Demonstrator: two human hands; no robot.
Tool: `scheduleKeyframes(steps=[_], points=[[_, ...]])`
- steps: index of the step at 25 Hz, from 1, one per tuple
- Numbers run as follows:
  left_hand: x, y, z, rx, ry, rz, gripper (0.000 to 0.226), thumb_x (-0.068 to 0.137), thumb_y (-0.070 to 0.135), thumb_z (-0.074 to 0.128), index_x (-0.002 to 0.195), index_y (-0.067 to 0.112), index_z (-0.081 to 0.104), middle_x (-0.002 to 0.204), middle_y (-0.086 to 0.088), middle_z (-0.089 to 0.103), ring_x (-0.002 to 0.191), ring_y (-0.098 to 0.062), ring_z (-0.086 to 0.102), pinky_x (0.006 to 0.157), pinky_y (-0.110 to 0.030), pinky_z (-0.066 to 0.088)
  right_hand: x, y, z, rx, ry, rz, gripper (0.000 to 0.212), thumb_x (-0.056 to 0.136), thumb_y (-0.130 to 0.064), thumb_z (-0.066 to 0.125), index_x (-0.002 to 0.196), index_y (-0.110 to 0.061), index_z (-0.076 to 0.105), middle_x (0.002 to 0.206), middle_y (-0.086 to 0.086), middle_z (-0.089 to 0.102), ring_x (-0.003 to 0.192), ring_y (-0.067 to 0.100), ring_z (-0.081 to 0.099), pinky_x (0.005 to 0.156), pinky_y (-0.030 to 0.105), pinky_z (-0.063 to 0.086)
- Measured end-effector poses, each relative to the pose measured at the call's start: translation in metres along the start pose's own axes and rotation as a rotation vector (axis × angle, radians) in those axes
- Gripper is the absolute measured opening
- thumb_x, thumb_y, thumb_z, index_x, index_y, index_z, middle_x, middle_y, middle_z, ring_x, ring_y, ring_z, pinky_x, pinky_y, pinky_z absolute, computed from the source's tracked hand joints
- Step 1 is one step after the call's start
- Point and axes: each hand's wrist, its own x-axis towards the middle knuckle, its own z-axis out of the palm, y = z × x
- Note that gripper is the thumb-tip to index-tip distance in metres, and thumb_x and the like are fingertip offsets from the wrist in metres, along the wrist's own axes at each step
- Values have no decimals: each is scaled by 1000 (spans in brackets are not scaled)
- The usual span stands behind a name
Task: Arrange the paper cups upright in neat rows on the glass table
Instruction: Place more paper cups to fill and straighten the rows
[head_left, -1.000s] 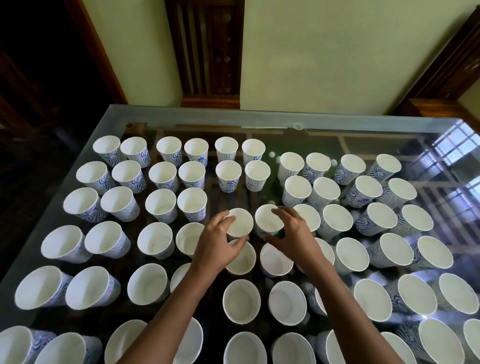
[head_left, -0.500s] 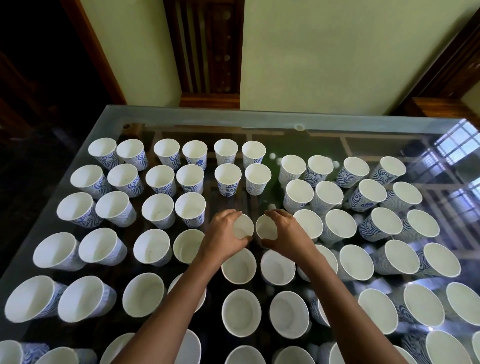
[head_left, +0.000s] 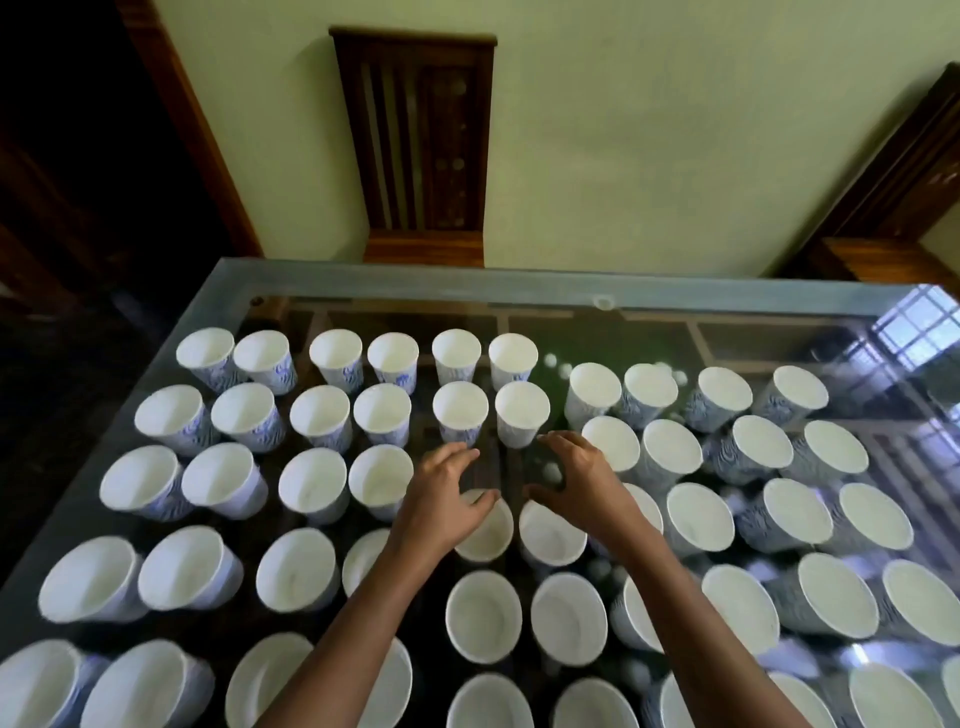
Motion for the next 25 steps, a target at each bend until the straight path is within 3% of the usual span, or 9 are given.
scheduleKeyframes(steps=[8,18,25], points=[[83,-9,0,102,103,-52,68,78,41,66,135,14,41,147,-7,34,134,-22,31,109,-26,24,85,2,4,21,49,50,76,69,-28,80,133,-8,45,137,14,45,122,30,45,100,35,38],[90,-20,13,115,69,-84,64,77,42,66,132,15,47,140,-3,44,127,-19,39,105,-26,31,84,8,14,34,26,51,73,72,-27,77,134,-9,44,134,11,48,118,28,48,97,35,43],[66,-17,11,73,-14,-11,64,72,35,73,129,17,51,140,-2,44,128,-17,39,104,-21,25,56,12,7,10,-4,50,75,70,-30,78,134,-11,44,134,9,48,120,25,48,98,30,40]])
